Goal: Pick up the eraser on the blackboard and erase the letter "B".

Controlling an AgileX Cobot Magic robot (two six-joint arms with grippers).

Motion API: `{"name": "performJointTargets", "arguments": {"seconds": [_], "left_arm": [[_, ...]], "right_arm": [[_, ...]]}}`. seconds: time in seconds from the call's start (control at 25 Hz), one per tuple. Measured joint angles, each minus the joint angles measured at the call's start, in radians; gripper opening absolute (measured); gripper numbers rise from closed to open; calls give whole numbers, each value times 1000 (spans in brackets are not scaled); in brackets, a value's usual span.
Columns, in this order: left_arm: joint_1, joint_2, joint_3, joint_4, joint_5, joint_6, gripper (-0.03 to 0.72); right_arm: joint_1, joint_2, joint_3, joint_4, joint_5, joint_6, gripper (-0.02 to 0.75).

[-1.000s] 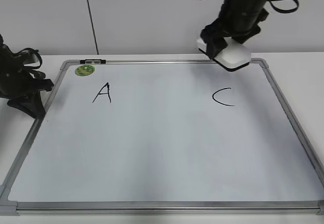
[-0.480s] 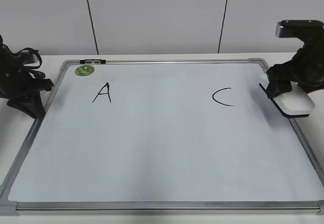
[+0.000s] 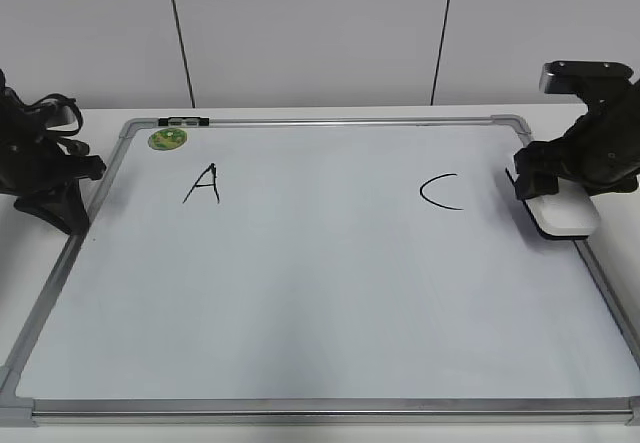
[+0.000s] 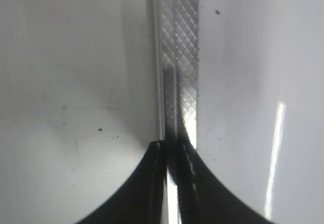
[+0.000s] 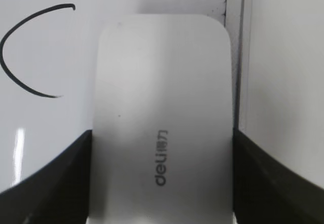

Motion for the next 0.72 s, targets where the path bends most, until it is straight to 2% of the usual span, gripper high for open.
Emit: {"name": "performJointTargets", "arguments": {"seconds": [0.72], "left_arm": [[0,0,0,-3,0,0,53]], "right_arm": [[0,91,0,-32,-57,55,527]]}}
